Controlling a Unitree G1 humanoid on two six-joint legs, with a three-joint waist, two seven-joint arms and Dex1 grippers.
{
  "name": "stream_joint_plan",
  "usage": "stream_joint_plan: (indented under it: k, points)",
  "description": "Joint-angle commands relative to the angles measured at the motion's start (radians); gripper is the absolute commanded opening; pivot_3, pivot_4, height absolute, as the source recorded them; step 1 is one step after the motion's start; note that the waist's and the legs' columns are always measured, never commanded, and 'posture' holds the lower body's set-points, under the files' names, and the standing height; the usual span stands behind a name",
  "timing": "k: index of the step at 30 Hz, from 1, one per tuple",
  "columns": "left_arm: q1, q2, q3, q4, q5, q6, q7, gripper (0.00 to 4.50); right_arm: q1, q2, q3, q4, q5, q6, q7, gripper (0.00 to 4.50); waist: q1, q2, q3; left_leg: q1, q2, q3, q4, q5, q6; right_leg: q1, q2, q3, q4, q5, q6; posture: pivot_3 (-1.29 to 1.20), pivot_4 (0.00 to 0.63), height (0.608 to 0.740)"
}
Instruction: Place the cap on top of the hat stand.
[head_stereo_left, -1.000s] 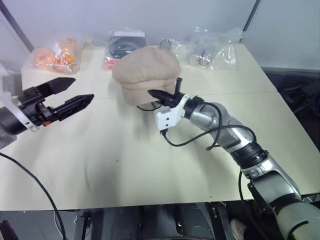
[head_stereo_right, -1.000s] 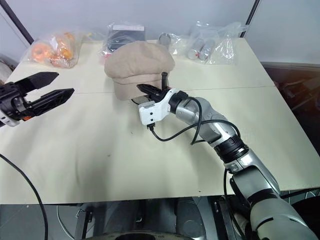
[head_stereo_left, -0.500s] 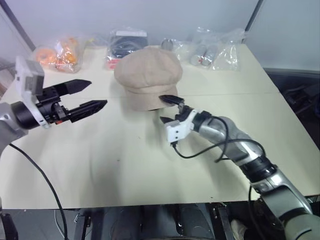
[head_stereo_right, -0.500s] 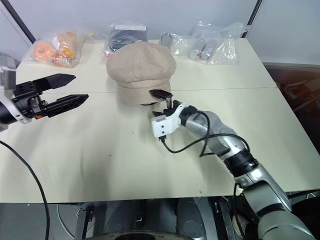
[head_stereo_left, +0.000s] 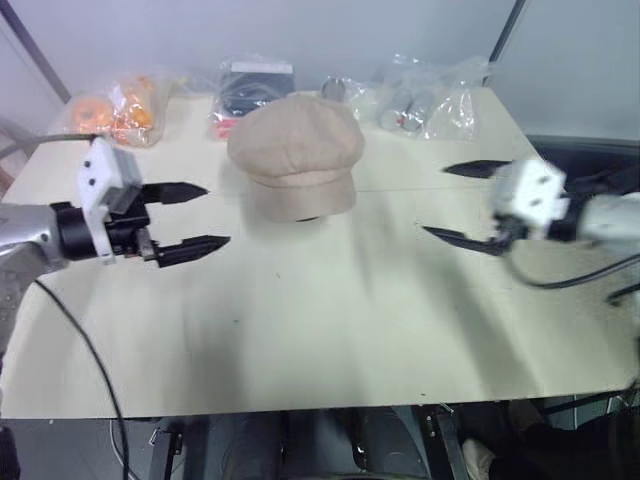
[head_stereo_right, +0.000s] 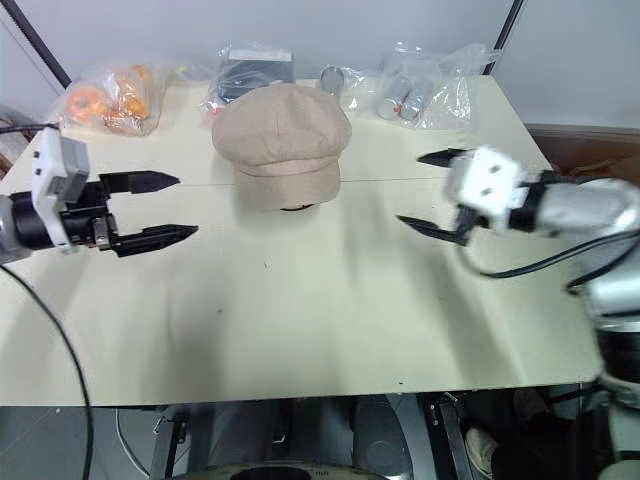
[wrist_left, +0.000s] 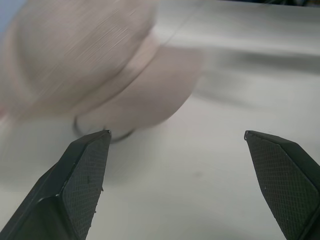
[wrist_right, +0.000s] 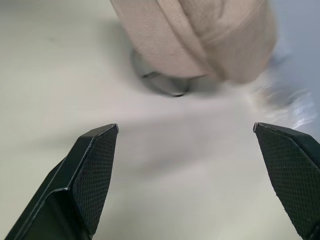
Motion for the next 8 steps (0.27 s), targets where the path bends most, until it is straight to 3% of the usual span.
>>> stream_joint_plan:
  k: [1, 4, 8]
  points:
    - [-0.001, 0.043, 0.120, 0.070, -0.003, -0.016, -0.037, 4.50, -0.110, -0.062, -0.046, 0.152, 0.133, 0.178, 0.119, 4.44, 0.000, 0.000, 0.000, 0.000, 0.000, 0.000, 0.000, 0.000, 0.000, 0.000, 0.000, 0.000, 0.000, 0.000, -0.001, 0.00, 0.150, 0.740]
    - [-0.019, 0.069, 0.189, 0.142, -0.023, 0.008, -0.051, 4.50, -0.160, -0.109, -0.016, 0.268, 0.148, 0.233, 0.241, 4.44, 0.002, 0.000, 0.000, -0.001, 0.000, 0.000, -0.001, 0.000, 0.000, -0.002, 0.000, 0.000, 0.000, -0.001, -0.002, 0.00, 0.150, 0.740]
    - [-0.042, 0.074, 0.205, 0.169, -0.025, 0.008, -0.053, 4.50, -0.200, -0.094, 0.018, 0.342, 0.116, 0.230, 0.265, 4.44, 0.003, 0.000, 0.000, -0.001, 0.000, 0.004, -0.001, 0.000, 0.000, -0.002, -0.001, 0.000, 0.000, -0.001, -0.002, 0.00, 0.150, 0.740]
